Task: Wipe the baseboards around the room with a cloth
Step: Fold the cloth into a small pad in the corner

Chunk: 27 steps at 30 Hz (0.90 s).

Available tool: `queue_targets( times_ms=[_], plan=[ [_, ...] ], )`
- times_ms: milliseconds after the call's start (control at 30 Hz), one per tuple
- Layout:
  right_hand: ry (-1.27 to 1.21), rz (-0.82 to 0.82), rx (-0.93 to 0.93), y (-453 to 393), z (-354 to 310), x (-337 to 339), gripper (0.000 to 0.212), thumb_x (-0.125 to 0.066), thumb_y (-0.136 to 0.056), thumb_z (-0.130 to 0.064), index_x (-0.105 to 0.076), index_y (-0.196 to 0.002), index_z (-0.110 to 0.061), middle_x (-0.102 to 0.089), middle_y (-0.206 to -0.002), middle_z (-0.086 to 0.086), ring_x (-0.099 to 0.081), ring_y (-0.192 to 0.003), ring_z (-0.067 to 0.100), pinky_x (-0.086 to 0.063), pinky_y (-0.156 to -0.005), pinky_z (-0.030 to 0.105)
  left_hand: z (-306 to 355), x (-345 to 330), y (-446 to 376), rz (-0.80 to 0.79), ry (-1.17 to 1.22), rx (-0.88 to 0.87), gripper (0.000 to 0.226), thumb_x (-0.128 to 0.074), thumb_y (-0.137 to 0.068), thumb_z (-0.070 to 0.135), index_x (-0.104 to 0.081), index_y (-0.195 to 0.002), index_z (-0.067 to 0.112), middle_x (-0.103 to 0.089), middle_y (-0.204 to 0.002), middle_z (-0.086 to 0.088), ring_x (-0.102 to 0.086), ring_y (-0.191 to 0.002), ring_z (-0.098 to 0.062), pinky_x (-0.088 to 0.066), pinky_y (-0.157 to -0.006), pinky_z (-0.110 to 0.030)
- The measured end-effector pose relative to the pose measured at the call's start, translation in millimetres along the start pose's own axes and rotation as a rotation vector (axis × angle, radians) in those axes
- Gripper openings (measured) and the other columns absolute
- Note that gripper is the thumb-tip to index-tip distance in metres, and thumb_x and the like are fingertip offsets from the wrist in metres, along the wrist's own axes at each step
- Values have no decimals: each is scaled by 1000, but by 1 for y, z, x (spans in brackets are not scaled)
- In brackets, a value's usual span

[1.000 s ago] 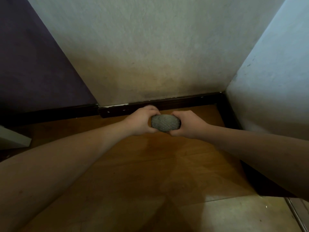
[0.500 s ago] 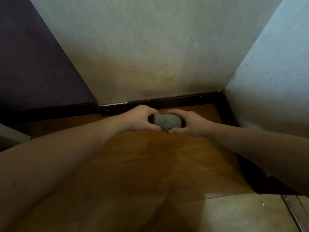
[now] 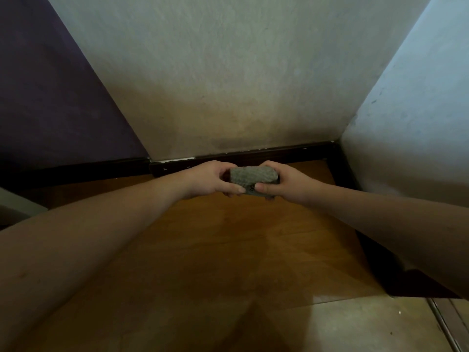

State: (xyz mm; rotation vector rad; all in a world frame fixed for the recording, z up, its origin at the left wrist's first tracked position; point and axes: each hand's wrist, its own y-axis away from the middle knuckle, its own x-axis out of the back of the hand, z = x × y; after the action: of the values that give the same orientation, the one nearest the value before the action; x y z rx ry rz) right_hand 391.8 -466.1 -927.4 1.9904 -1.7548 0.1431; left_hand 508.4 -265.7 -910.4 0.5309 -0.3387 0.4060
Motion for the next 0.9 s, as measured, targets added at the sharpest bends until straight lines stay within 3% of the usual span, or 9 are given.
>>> queue_targets(
  times_ms=[100,167,267,367,533,633,767,833,900],
  plan=[
    [-179,-64,-98,4,1,-8,55,-52,-90,-56,-49,-132,-21,-64,-114,5,-69,-96,19,-58,-83,31,-1,0,0,11,-150,-10,39,-75,-87,29,-62,-123,20,-66,-112,4,-63,-105,-10,-54,-85,-21],
    [-335,-33,-184,2,1,-14,59,-44,-86,-67,-51,-129,-25,-66,-114,9,-72,-94,22,-59,-84,35,-5,-1,-1,42,-215,-12,39,-75,-87,32,-63,-123,23,-66,-113,5,-60,-107,-9,-51,-91,-25],
    [-276,22,-137,-2,1,-16,38,-57,-93,-48,-53,-123,-25,-64,-112,9,-71,-88,21,-60,-79,36,-6,-2,-1,77,-218,-35,39,-75,-86,32,-63,-123,24,-65,-112,7,-59,-108,-8,-50,-89,-23],
    [-231,57,-95,-4,-1,-12,37,-67,-92,-34,-54,-124,-20,-65,-109,7,-70,-86,17,-61,-76,33,-6,0,-1,99,-187,-34,42,-77,-85,32,-62,-123,25,-65,-115,6,-59,-110,-9,-49,-93,-27],
    [-73,177,-42,-5,-1,-13,37,-73,-87,-35,-53,-115,-20,-64,-103,3,-69,-78,10,-56,-62,21,-8,-6,-5,179,-90,-7,55,-81,-81,27,-58,-130,24,-62,-122,4,-59,-114,-13,-50,-96,-30],
    [39,353,-35,-6,-1,-16,38,-73,-87,-35,-50,-114,-21,-61,-103,-2,-65,-78,9,-53,-58,18,-16,-18,-11,274,46,18,64,-80,-83,24,-48,-139,26,-57,-129,3,-60,-115,-15,-52,-100,-39],
    [189,634,-50,-10,3,-23,47,-74,-86,-38,-46,-118,-20,-55,-112,2,-57,-98,17,-55,-77,32,-10,-43,-17,473,340,41,43,-57,-101,23,-44,-141,17,-60,-123,-2,-64,-104,-15,-54,-95,-37],
    [224,682,-29,-12,1,-30,52,-74,-87,-37,-46,-126,-17,-51,-120,5,-53,-103,17,-51,-84,33,5,-53,-19,525,539,46,32,-43,-107,26,-47,-137,14,-61,-126,-7,-65,-102,-16,-52,-94,-33],
    [187,646,-8,-11,-5,-38,60,-72,-89,-30,-41,-138,-16,-43,-130,6,-50,-109,16,-48,-92,30,15,-54,-21,511,697,71,38,-35,-108,35,-49,-138,16,-58,-130,-4,-62,-107,-15,-51,-96,-35]
  ],
)
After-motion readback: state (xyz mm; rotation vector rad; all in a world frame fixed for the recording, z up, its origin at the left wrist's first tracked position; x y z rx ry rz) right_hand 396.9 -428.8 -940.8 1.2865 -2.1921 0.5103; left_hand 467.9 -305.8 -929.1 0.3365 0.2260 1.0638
